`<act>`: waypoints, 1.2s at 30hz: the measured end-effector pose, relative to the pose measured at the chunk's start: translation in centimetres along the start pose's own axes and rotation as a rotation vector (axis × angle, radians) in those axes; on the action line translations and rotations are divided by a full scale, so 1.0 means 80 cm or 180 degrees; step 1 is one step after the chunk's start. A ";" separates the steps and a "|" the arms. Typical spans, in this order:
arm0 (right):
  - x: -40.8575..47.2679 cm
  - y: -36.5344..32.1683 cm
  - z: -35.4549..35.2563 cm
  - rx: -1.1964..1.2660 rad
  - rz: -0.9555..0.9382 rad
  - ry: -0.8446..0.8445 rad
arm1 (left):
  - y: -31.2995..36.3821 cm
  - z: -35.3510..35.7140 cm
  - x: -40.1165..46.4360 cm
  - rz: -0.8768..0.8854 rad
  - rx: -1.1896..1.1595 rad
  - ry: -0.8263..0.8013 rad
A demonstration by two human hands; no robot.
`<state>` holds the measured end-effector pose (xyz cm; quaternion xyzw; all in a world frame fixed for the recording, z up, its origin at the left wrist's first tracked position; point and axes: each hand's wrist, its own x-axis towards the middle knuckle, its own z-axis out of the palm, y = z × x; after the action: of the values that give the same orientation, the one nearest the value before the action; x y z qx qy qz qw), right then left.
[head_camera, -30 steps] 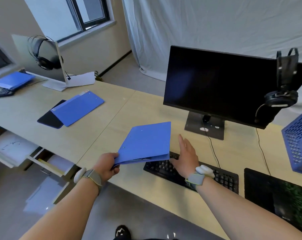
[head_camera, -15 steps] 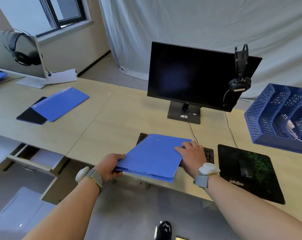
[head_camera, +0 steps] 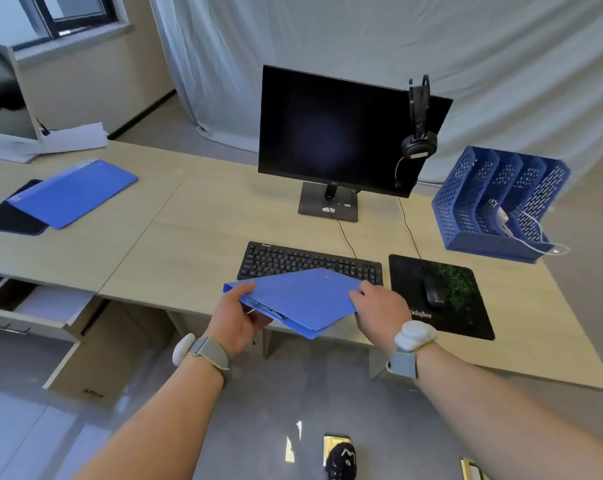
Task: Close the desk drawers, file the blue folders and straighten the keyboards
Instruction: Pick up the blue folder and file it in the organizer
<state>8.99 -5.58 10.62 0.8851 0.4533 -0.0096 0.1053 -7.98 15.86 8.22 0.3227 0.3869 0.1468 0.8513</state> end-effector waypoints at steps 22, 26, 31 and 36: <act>-0.133 0.296 0.028 0.1168 0.0601 0.0041 | -0.159 0.402 -0.048 0.0221 0.1629 -0.0970; -0.151 0.354 0.028 0.1534 0.0929 0.0190 | -0.190 0.458 -0.047 0.0173 0.1459 -0.1037; -0.147 0.397 0.029 0.2062 0.1547 0.0407 | -0.208 0.491 -0.033 0.0123 0.1728 -0.0914; -0.130 0.436 0.021 0.2740 0.2065 0.0557 | -0.217 0.509 -0.008 0.0077 0.1957 -0.0834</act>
<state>31.05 -34.01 16.33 0.9401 0.1192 -0.0876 -0.3070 22.31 -15.18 17.13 0.5852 0.2964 -0.0095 0.7548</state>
